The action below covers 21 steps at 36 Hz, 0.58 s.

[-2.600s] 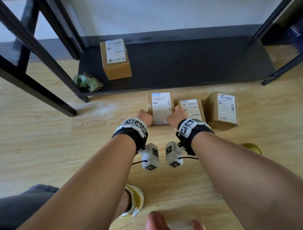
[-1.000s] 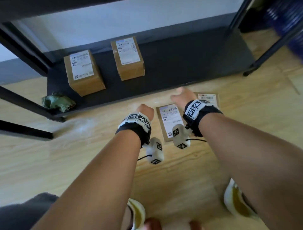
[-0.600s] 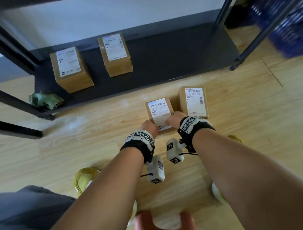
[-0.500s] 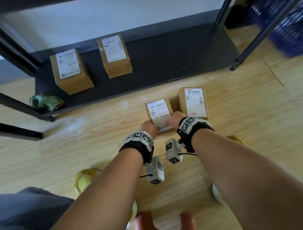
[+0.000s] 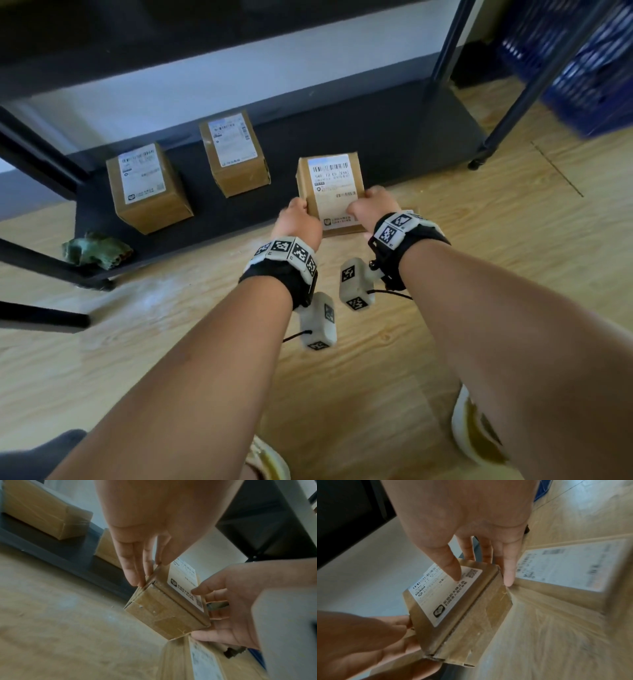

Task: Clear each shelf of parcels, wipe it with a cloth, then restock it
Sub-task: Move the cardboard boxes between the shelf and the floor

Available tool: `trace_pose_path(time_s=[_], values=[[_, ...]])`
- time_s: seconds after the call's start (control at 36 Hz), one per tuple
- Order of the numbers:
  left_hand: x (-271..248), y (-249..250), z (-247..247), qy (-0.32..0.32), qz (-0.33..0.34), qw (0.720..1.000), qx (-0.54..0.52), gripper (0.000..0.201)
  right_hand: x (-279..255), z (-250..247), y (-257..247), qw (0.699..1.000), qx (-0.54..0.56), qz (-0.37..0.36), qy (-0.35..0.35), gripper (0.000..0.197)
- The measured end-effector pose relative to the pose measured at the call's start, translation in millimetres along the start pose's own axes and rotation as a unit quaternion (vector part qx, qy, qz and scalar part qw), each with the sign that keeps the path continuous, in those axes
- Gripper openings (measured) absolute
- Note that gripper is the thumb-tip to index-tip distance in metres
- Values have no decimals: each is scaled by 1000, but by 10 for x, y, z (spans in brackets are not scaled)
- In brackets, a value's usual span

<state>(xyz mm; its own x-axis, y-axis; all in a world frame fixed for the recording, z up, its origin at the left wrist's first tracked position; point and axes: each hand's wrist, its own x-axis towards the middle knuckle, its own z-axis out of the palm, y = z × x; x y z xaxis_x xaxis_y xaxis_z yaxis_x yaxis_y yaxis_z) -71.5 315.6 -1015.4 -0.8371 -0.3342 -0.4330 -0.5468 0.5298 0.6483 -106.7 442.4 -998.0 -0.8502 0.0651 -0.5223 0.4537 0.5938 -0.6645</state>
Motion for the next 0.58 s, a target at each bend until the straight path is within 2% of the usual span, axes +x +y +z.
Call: trace_pose_path(time_s=[0.17,0.28,0.39,0.47,0.58], values=[[466,213,-112,-41,-8,997,-58,58,325,-61,-360,999,-39,-21,10,26],[786,203,-132,-22,-19,990,-137,46,562,-13,-582,999,-31,-45,3,23],[1108,195,-94,-9,-27,985,-172,41,832,50,-719,997,-47,-56,-6,26],[1346,185,-75,-8,-31,983,-182,39,1016,39,-817,997,-51,-61,6,35],[1655,210,-90,4,-24,978,-207,42,1340,66,-898,996,-62,-66,2,33]])
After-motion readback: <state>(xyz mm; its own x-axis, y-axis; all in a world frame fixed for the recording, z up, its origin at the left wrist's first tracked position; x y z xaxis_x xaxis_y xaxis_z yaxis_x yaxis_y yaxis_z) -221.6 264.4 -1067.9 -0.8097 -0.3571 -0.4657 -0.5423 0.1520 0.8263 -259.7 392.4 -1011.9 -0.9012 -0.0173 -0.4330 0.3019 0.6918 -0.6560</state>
